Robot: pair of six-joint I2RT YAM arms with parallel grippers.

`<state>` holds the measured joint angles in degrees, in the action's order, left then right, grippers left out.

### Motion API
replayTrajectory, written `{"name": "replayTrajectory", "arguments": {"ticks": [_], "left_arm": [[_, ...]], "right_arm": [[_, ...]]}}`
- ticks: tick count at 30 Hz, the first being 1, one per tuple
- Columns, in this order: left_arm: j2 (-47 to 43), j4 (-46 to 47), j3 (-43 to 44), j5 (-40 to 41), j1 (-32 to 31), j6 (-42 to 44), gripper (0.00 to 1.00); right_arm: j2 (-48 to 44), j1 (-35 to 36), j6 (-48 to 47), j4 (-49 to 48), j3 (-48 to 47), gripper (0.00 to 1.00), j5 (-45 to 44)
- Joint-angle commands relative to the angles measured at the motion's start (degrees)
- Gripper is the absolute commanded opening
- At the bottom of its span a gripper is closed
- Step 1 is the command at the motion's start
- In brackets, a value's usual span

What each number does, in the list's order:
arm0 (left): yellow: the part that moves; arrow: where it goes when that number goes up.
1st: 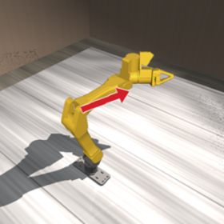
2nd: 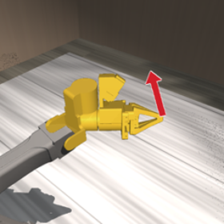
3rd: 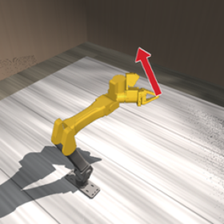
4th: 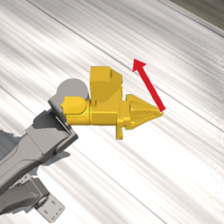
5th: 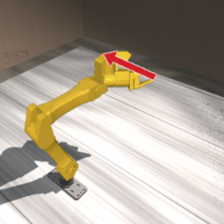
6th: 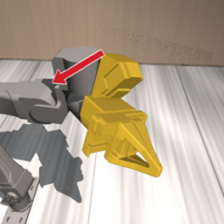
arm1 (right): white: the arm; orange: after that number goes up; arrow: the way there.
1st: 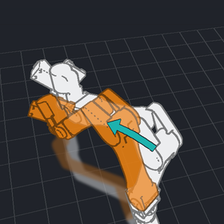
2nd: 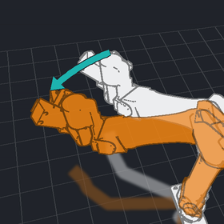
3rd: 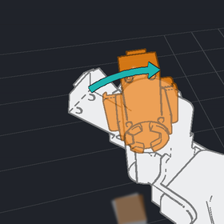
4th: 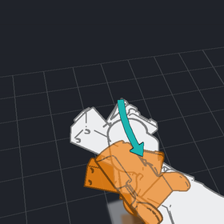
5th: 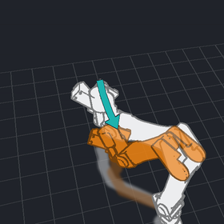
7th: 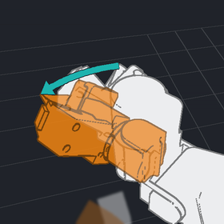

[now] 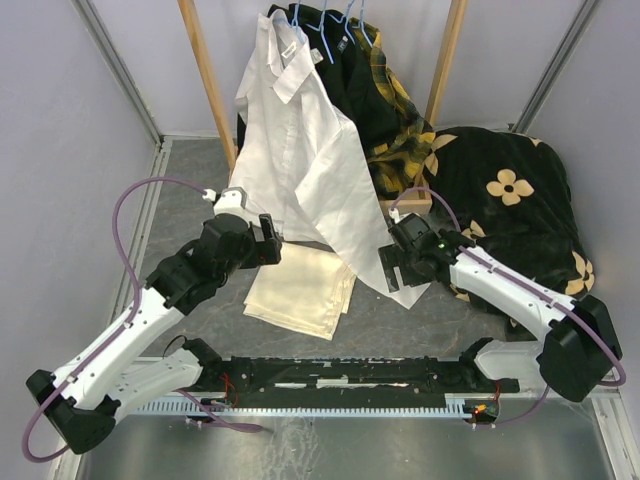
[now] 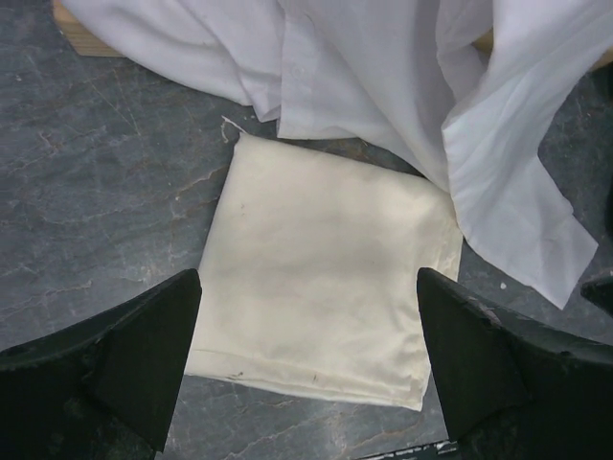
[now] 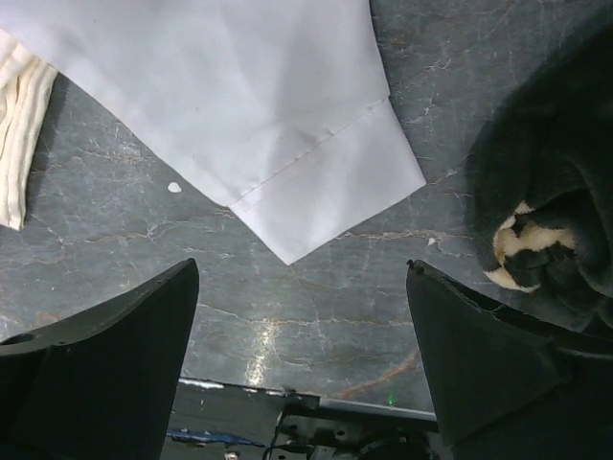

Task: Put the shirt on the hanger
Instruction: Adjust the shirt on the hanger.

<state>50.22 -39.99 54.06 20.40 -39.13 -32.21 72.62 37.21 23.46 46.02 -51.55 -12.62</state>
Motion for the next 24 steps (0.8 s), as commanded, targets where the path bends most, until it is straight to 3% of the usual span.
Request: {"name": "replayTrajectory", "arguments": {"ticks": [1, 9, 14, 24], "left_arm": [[1.73, 3.26, 0.7, 6.85, 0.02, -2.9, 1.0], [1.53, 4.23, -2.49, 9.09, 0.02, -5.14, 0.97], [0.44, 6.14, -4.68, 4.74, 0.02, -5.23, 0.97], [0.03, 7.6, -7.83, 3.87, 0.02, -6.81, 0.97]], "right_arm": [[-1.02, -0.17, 3.71, -4.9, 2.16, 0.95, 0.65], [2.76, -0.17, 8.79, -10.71, 7.18, 0.93, -2.23], [7.3, -0.13, 8.47, -16.41, 7.57, 0.93, -2.87], [17.02, -0.61, 6.22, -16.84, 4.67, 0.89, -0.03]]}}
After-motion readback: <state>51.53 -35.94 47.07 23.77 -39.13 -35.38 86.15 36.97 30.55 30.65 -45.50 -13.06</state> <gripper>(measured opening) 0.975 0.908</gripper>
